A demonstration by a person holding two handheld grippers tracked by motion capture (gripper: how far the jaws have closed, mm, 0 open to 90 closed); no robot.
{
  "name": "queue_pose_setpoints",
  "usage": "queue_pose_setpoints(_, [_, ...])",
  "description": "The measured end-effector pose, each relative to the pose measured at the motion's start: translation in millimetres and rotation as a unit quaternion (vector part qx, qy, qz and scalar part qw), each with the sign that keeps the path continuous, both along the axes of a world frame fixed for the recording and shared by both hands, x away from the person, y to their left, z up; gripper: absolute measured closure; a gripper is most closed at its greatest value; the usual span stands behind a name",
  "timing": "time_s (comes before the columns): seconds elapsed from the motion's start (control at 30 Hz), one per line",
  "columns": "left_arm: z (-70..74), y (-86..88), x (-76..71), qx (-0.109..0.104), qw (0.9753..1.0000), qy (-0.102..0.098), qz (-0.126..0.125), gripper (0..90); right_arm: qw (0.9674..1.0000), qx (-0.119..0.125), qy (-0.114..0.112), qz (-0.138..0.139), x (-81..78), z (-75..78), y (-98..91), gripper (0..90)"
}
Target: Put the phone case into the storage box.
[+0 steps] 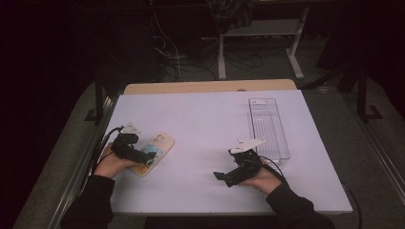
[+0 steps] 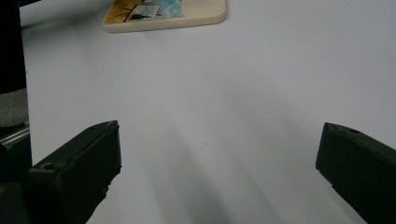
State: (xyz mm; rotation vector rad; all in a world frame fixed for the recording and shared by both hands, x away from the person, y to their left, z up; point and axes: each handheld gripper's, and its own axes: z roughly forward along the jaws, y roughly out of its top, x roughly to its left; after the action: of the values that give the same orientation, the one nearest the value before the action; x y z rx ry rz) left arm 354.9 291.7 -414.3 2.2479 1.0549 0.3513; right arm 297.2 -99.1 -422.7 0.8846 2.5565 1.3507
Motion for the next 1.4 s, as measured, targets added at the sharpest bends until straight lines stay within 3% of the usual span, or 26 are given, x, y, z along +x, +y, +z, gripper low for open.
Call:
queue_pose_setpoints(0.5, [-9.7, -7.4, -1.3, 0.034, 0.9992, 0.021, -0.002, 0.0, 1.0, 0.0, 0.0, 0.0, -0.1, 0.0, 0.1, 0.0])
queue_pose_setpoints(0.7, [-13.6, -11.1, -1.6, 0.065, 0.9976, 0.023, -0.009, 0.0, 1.0, -0.001, 0.001, -0.002, -0.2, 0.0, 0.3, 0.0])
queue_pose_setpoints(0.97, [-17.1, -13.2, -2.0, 0.077, 0.9964, 0.031, -0.015, 0.0, 1.0, -0.001, 0.0, -0.001, 0.2, -0.1, 0.3, 0.0])
queue_pose_setpoints(1.1, [-19.3, -14.5, -1.7, 0.099, 0.9941, 0.032, -0.028, 0.0, 1.0, 0.0, 0.0, -0.002, 0.1, -0.1, 0.2, 0.0])
queue_pose_setpoints(1.4, [-20.4, -16.7, -3.0, 0.102, 0.9937, 0.034, -0.032, 5.3, 1.0, 0.0, 0.001, -0.002, 0.1, 0.0, 0.2, 0.0])
